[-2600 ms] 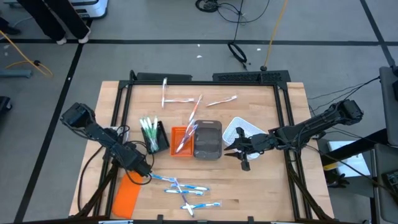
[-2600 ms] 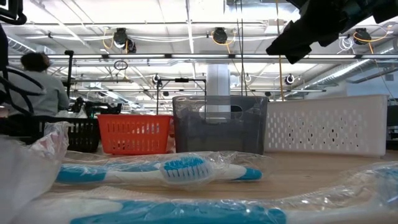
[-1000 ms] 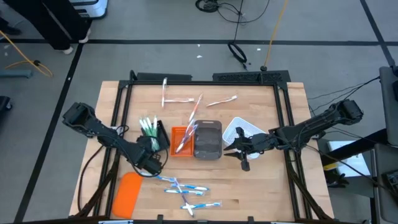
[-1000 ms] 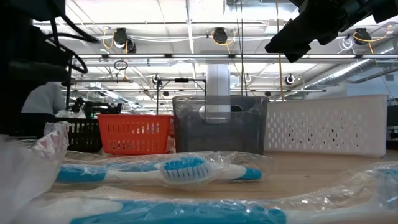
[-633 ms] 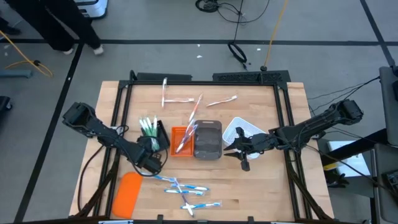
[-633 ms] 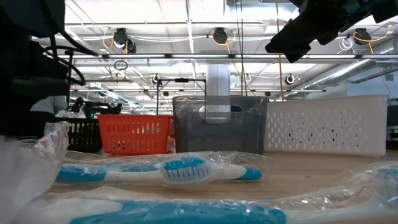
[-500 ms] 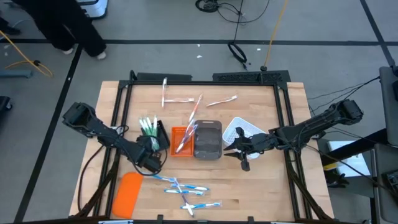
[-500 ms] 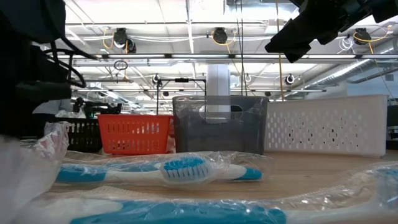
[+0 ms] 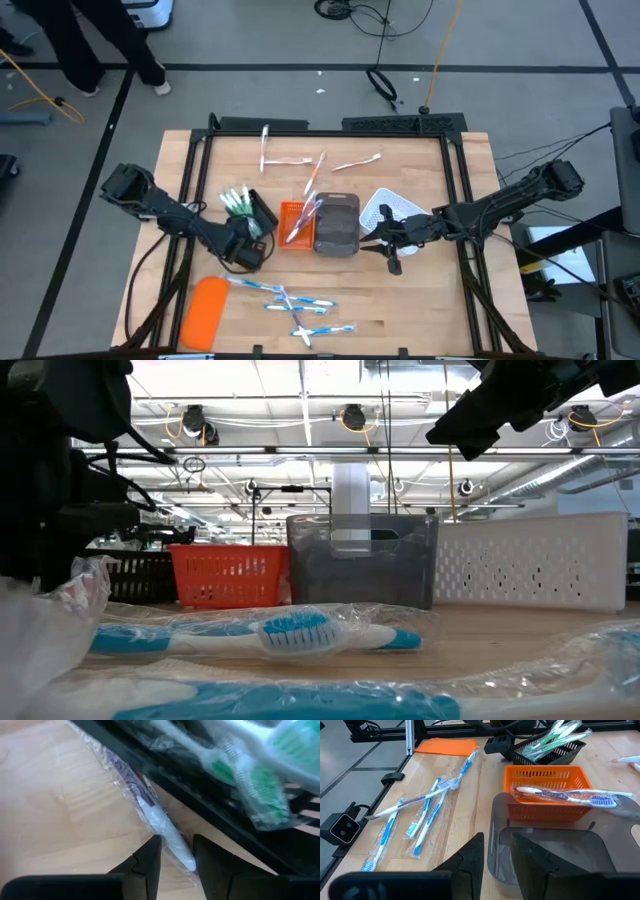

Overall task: Pick & Place Toothbrushes
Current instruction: Put the violet toothbrush into the orange bin

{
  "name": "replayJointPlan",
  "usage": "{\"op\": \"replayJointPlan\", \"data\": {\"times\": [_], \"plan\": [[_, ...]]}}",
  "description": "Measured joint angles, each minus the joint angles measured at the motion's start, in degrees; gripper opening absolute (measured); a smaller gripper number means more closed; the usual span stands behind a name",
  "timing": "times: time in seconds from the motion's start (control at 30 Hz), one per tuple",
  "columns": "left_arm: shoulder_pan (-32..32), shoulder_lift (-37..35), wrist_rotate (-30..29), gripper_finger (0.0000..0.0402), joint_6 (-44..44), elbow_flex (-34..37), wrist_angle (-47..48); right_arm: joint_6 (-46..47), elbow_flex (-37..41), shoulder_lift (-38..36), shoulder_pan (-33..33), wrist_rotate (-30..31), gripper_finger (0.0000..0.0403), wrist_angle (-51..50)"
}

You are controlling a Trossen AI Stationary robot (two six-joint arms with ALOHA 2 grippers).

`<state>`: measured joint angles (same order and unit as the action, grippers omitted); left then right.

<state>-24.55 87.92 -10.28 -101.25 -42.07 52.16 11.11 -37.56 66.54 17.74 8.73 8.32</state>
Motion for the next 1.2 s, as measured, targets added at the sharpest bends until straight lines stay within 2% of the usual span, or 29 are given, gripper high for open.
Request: {"op": "replayJointPlan", "data": {"times": [0.1, 0.27, 0.3, 0.5, 0.67, 1.0, 1.2], "plan": [[0.6, -0.1, 2.4, 0.0104, 0.1, 0.3, 0.1, 0.0, 0.0, 0.0, 0.0, 0.0, 0.0086, 0.0], [0.1, -0.1, 3.8, 0.0019, 0.8, 0.4, 0.4, 0.0, 0.0, 0.0, 0.0, 0.0, 0.0086, 0.0], [0.0, -0.1, 3.8, 0.0012, 0.8, 0.4, 0.4, 0.0, 0.0, 0.0, 0.0, 0.0, 0.0086, 0.0], [-0.7, 0.0, 4.5, 0.0009, -0.4, -0.1, 2.8, 0.0, 0.0, 0.0, 0.0, 0.0, 0.0086, 0.0], [-1.0, 0.1, 5.2, 0.0010, -1.4, -2.6, 10.2, 0.0, 0.0, 0.0, 0.0, 0.0, 0.0086, 0.0], [-2.1, 0.1, -1.0, 0.0005, -2.8, -11.8, 24.6, 0.0, 0.0, 0.0, 0.0, 0.2, 0.0086, 0.0], [-2.7, 0.1, -9.9, 0.0006, 0.0, -18.1, 25.7, 0.0, 0.0, 0.0, 0.0, 0.2, 0.0086, 0.0]]}}
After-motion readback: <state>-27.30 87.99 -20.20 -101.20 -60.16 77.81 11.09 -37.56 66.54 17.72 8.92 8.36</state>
